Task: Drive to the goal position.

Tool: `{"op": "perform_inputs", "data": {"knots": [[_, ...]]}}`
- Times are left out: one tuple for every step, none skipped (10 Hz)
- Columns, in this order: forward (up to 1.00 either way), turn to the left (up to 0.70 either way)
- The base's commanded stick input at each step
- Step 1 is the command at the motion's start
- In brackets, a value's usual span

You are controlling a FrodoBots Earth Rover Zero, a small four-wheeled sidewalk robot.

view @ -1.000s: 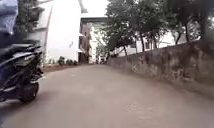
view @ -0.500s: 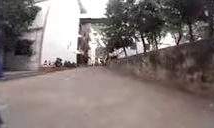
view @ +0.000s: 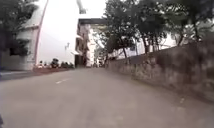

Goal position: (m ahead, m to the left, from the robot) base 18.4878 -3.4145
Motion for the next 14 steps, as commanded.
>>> {"op": "perform_inputs", "data": {"knots": [[1.00, 0.00], [1.00, 0.00], [1.00, 0.00], [1.00, 0.00], [1.00, 0.00], [1.00, 0.00], [1.00, 0.00], [1.00, 0.00], [1.00, 0.00], [1.00, 0.00], [1.00, 0.00], [1.00, 0.00], [1.00, 0.00], [1.00, 0.27]]}}
